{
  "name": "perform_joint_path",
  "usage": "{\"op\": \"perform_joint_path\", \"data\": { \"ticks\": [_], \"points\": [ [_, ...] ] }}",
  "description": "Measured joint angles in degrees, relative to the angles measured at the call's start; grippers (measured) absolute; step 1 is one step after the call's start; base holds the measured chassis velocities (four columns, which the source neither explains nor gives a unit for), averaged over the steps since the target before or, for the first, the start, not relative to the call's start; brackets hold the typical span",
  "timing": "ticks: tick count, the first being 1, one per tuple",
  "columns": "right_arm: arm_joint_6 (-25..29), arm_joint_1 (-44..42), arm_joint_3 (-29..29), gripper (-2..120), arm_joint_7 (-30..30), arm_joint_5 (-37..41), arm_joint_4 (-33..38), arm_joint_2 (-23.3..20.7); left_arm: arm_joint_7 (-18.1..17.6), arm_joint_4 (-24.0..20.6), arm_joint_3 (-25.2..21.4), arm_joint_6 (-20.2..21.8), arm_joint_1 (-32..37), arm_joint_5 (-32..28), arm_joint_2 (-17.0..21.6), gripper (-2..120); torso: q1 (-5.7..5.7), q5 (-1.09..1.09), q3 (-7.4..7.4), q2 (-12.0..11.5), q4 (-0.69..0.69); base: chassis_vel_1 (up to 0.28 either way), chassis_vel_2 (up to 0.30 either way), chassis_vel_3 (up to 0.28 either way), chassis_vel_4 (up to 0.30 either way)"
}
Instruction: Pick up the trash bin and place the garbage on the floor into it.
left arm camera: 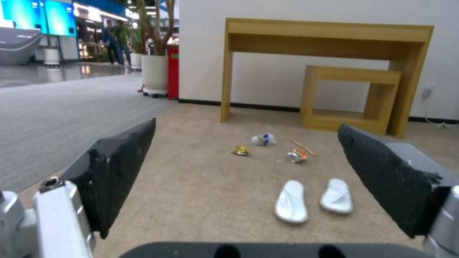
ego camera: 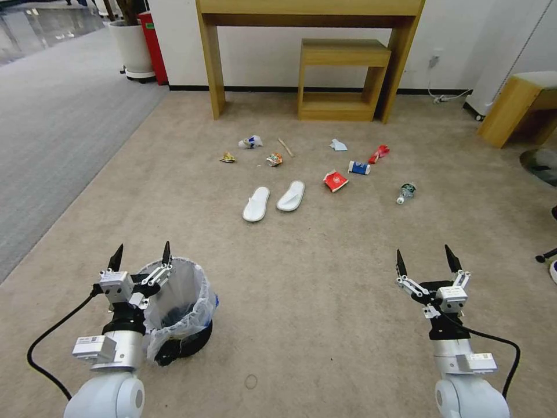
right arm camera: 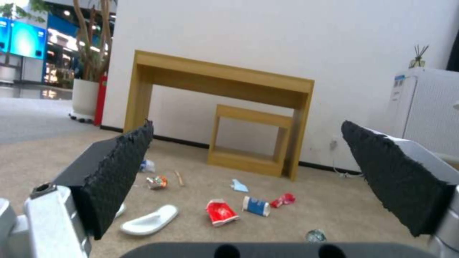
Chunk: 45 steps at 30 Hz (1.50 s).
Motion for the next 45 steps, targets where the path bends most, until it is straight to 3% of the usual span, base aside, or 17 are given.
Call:
{"op": "perform_joint_path", "data": {
  "ticks": [21,45],
  "points": [
    [-3.59,0.32,-1.38,100,1.65,0.98,0.93,-1.26,0.03,0.1,-1.42,-0.22,-0.1,0.13,-0.44,100,0.0,0.0,0.0,0.0,0.0,0.0,0.0,0.0,0.0],
    [-0.78,0.44,-0.74,100,-0.54,0.46,0.28,0.02,0.41,0.01,-0.88,-0.09,-0.11,0.26,-0.42,100,0.0,0.0,0.0,0.0,0.0,0.0,0.0,0.0,0.0]
  ]
}}
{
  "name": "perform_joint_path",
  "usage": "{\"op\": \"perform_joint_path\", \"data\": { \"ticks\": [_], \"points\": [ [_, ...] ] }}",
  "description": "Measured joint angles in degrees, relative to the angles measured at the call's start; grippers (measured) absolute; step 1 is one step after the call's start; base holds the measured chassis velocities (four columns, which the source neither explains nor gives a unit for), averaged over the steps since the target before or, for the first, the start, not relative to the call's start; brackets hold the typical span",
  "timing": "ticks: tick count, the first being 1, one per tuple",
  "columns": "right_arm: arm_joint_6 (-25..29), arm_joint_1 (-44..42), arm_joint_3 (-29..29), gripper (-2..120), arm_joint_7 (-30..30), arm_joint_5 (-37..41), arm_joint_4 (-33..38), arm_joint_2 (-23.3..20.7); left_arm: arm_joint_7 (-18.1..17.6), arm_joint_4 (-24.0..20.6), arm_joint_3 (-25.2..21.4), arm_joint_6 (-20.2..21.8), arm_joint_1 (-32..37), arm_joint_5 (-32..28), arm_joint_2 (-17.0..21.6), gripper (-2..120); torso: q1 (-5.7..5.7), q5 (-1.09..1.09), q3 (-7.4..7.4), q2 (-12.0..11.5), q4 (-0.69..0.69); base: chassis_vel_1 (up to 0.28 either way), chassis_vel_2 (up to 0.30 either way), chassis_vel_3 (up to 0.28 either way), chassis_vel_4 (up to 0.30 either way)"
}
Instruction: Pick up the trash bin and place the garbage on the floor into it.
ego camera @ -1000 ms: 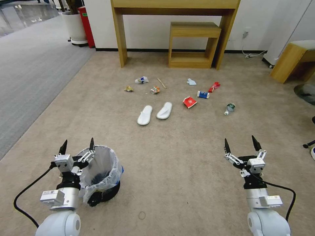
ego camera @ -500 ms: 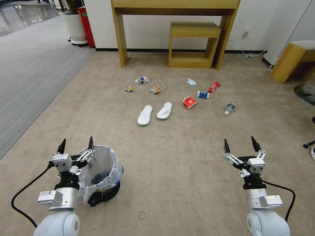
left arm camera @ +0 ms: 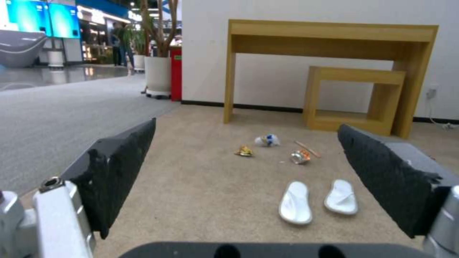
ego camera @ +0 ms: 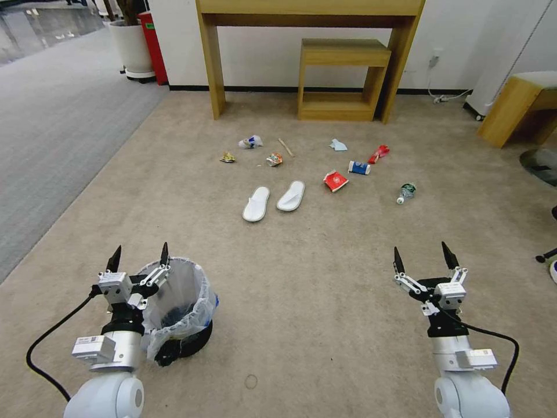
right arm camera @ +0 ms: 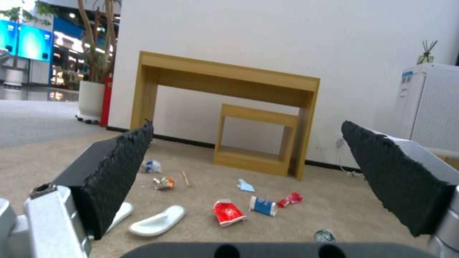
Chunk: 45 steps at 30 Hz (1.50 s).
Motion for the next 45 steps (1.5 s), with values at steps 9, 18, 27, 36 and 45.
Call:
{"op": "perform_joint_path", "data": {
  "ticks": [9,18,27,36,45],
  "points": [
    [0.56,-0.1,0.38,100,0.08,0.44,0.02,-0.09,0.12,0.45,0.14,-0.2,-0.01,0.09,-0.17,100,0.0,0.0,0.0,0.0,0.0,0.06,0.051,-0.044,-0.057],
    [1.22,-0.06,0.72,100,0.13,0.86,-0.1,-0.22,0.18,0.39,0.16,-0.29,0.16,0.4,-0.28,100,0.0,-0.02,-0.01,0.0,0.0,0.213,0.216,-0.207,-0.232],
    [1.91,0.01,0.72,100,0.1,1.49,0.16,-0.46,0.32,-0.06,0.22,-0.53,0.58,0.72,-0.36,100,-0.01,0.02,0.0,0.0,0.0,0.114,0.117,-0.127,-0.109],
    [1.59,-0.06,0.93,100,0.2,1.46,0.33,-0.43,0.41,-0.17,0.24,-0.58,0.69,0.77,-0.25,100,-0.01,0.0,0.0,0.0,0.0,-0.01,-0.009,0.008,0.01],
    [1.62,0.24,0.94,100,0.33,1.86,-0.01,-0.62,0.5,-0.12,0.71,-0.66,0.73,1.51,-0.36,100,-0.01,0.0,-0.01,0.0,0.0,-0.014,0.016,0.017,-0.016]
  ]
}}
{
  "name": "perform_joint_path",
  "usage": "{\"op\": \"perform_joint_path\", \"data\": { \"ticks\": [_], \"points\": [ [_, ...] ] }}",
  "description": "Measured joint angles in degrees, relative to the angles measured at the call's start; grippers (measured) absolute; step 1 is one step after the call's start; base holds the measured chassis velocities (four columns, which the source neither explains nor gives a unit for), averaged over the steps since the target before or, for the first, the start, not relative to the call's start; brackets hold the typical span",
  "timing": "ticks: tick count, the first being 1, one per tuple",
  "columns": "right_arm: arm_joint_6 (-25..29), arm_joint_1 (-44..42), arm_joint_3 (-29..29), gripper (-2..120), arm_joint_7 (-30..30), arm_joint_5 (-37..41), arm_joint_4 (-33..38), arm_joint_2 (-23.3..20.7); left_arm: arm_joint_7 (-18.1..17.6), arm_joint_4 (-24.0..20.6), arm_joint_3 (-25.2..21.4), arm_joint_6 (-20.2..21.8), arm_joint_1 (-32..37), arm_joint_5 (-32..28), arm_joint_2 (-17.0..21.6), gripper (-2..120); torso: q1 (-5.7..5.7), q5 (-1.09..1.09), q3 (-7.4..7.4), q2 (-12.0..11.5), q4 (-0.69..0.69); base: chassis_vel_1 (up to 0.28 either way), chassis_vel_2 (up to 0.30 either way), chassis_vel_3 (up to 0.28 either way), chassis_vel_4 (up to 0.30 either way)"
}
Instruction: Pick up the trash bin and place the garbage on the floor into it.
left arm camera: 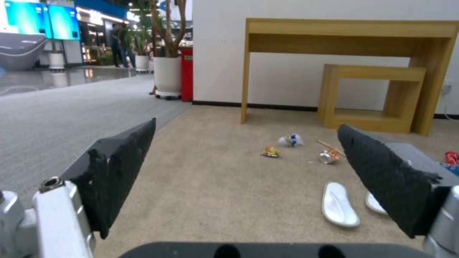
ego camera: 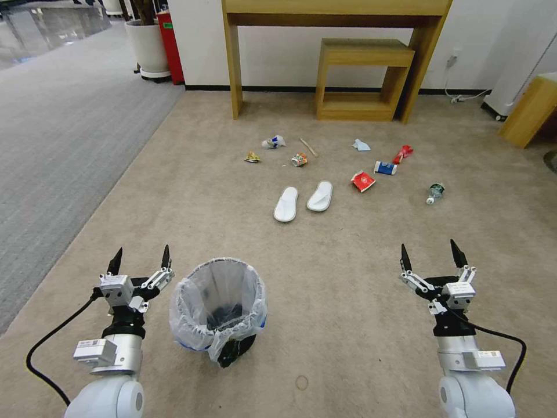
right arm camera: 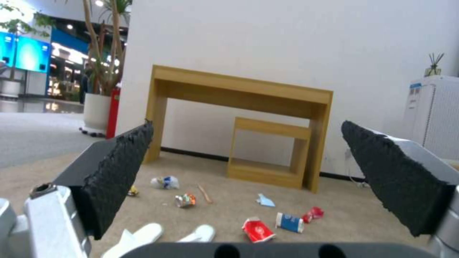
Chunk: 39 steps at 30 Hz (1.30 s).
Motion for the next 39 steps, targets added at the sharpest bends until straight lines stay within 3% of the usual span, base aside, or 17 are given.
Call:
{"op": "perform_joint_path", "data": {
  "ticks": [9,18,19,20,23,27,29,30,39],
  "points": [
    [0.03,0.44,-0.11,100,0.3,0.36,-0.11,-0.62,0.04,0.28,-0.33,0.25,-0.14,0.37,0.6,100,0.01,0.0,0.02,0.0,0.01,-0.091,0.093,0.084,-0.095],
    [-0.62,0.67,-0.19,100,0.65,0.12,-0.31,-1.02,0.04,-1.08,-0.73,3.87,-0.01,0.33,1.25,100,0.01,0.01,0.0,0.0,0.01,0.0,0.0,0.0,0.0],
    [-0.69,0.76,-0.18,100,0.65,-0.06,-0.34,-1.04,0.02,-1.71,-1.06,6.93,0.22,0.12,1.65,100,0.01,0.0,0.0,0.0,0.0,0.0,0.0,0.0,0.0],
    [-0.69,0.76,-0.18,100,0.65,-0.06,-0.34,-1.04,0.02,-1.71,-1.06,6.93,0.22,0.12,1.65,100,0.01,0.0,0.0,0.0,0.0,0.0,0.0,0.0,0.0],
    [-0.73,1.06,-0.19,100,0.73,-0.03,-0.38,-1.26,-0.68,-3.91,-0.42,15.13,1.61,-0.29,2.96,100,0.01,0.0,0.0,0.0,0.0,0.0,0.0,0.0,0.0],
    [-0.34,1.17,-0.35,100,0.8,0.16,-0.92,-2.15,-1.75,-4.89,0.9,19.7,2.83,1.76,4.38,100,0.01,0.01,0.0,0.0,0.0,0.0,0.0,0.0,0.0],
    [-0.32,1.19,-0.36,100,0.8,0.18,-0.96,-2.19,-1.81,-4.92,0.97,19.94,2.89,1.96,4.52,100,0.01,0.0,0.0,0.0,0.0,0.0,0.0,0.0,0.0],
    [-0.3,1.4,-0.44,100,0.82,0.26,-1.22,-2.49,-3.24,-5.05,1.5,22.87,3.6,3.63,6.51,100,0.01,-0.01,0.0,0.0,0.0,0.0,0.0,0.0,0.0],
    [-0.32,1.36,-0.47,100,0.83,0.32,-1.24,-2.77,-9.76,-3.86,1.73,33.35,5.62,2.64,13.56,100,0.01,-0.01,0.0,0.0,0.01,0.0,0.0,0.0,0.0]
  ]
}}
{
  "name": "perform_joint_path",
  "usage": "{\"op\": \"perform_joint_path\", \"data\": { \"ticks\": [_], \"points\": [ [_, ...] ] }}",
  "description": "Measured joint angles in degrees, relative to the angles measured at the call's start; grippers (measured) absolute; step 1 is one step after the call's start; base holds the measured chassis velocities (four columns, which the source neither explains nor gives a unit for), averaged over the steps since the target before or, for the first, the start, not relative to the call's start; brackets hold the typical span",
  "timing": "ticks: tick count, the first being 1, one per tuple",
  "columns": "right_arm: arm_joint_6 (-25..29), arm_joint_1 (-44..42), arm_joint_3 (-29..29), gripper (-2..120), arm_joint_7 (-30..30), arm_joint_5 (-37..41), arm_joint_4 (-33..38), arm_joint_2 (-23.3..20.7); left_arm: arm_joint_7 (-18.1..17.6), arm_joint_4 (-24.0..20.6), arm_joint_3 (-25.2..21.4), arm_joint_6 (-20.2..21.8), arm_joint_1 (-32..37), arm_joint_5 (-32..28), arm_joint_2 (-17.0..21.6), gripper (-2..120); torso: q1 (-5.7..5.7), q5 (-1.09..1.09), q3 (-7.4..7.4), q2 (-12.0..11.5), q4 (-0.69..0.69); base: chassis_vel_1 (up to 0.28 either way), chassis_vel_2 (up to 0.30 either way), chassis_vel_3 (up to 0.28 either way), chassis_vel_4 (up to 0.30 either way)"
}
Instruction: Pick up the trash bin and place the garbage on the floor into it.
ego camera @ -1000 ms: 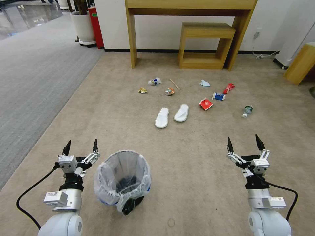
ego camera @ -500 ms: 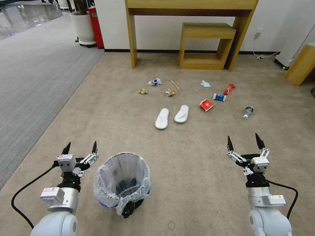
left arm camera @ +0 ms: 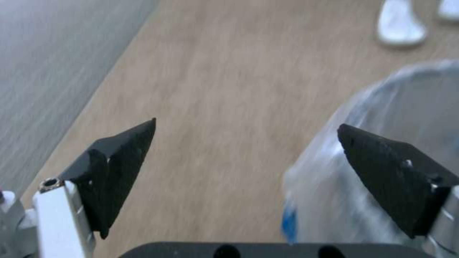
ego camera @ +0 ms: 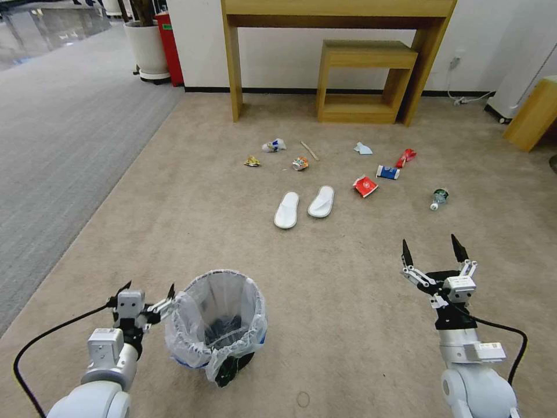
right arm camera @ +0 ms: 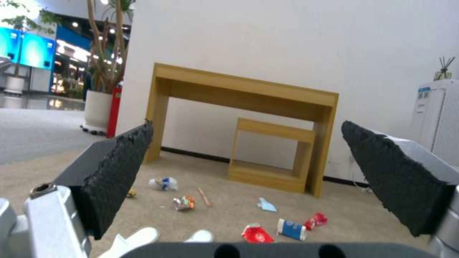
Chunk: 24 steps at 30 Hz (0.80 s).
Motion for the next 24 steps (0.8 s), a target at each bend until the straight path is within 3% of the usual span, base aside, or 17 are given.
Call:
{"op": "perform_joint_path", "data": {
  "ticks": [2,3,5,13,19,24],
  "points": [
    [0.0,-0.01,0.0,100,0.0,-0.03,-0.01,-0.09,-2.47,-0.46,0.69,4.4,0.37,-4.9,2.07,100,0.0,0.0,0.0,0.0,0.0,0.0,0.0,0.0,0.0],
    [0.0,-0.01,0.0,100,0.0,-0.03,-0.01,-0.09,-2.47,-0.46,0.69,4.4,0.37,-4.9,2.07,100,0.0,0.0,0.0,0.0,0.0,0.0,0.0,0.0,0.0],
    [0.0,-0.01,-0.11,100,0.0,-0.21,-0.01,0.06,-4.7,-0.76,2.25,7.47,0.24,-10.86,3.21,100,0.0,0.01,0.0,0.0,0.0,0.0,0.0,0.0,0.0],
    [0.28,-0.23,-0.2,100,-0.01,-0.7,-0.23,0.16,-6.12,-0.47,4.89,8.87,-2.83,-20.02,2.16,100,0.0,0.01,0.0,0.0,-0.01,0.0,0.0,0.0,0.0],
    [0.39,-0.18,-0.16,100,-0.02,-0.72,-0.55,0.0,-6.13,0.04,4.87,9.05,-4.14,-20.86,2.85,100,0.0,0.02,0.0,0.0,0.0,0.0,0.0,0.0,0.0],
    [0.31,0.15,-0.51,100,-0.04,-1.1,-0.76,0.09,-5.87,3.98,6.61,9.12,-5.58,-17.1,4.47,100,0.0,0.01,0.0,0.0,0.0,0.0,0.0,0.0,0.0]
  ]
}}
